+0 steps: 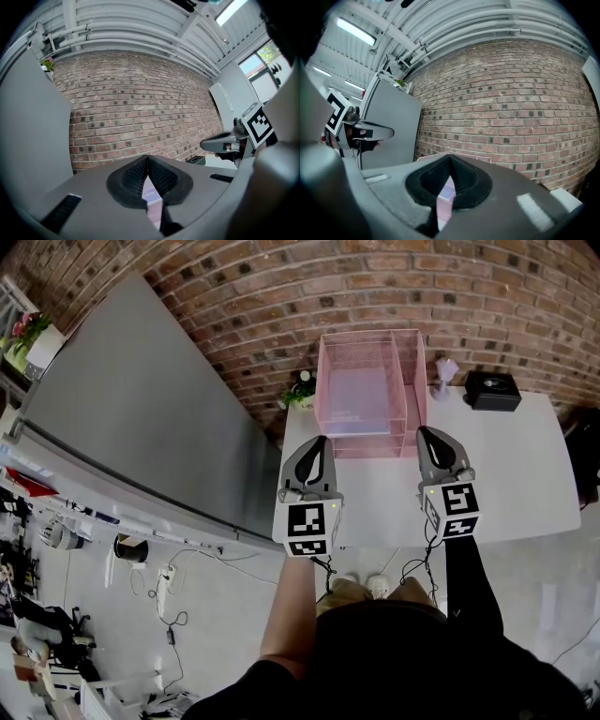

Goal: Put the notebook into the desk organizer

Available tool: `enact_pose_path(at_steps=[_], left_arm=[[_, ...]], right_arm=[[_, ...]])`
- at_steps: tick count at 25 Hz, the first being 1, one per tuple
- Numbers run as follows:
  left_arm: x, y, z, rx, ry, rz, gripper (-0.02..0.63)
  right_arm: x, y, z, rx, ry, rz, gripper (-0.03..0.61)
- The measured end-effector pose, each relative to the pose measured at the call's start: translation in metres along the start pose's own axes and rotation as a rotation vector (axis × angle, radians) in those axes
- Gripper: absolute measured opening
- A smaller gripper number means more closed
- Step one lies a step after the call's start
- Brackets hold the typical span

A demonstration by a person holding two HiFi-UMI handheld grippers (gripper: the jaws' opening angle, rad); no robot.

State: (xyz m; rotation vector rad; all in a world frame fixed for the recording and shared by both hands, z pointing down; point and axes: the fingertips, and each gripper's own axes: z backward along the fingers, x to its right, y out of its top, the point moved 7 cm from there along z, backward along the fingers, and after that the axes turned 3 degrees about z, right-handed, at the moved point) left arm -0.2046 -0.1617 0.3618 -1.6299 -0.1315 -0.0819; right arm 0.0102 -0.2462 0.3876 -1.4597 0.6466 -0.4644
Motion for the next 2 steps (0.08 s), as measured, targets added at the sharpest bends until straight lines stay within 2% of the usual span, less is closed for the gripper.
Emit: enact_pose_path(at_steps=[2], left_arm=[[-0.0008,0.0004,0.0000,0.001,-0.001,0.002,0.009]], right_arm=[[-0.0011,-0.0008,-0.0007,-0.003,0.001,0.000,0.002]])
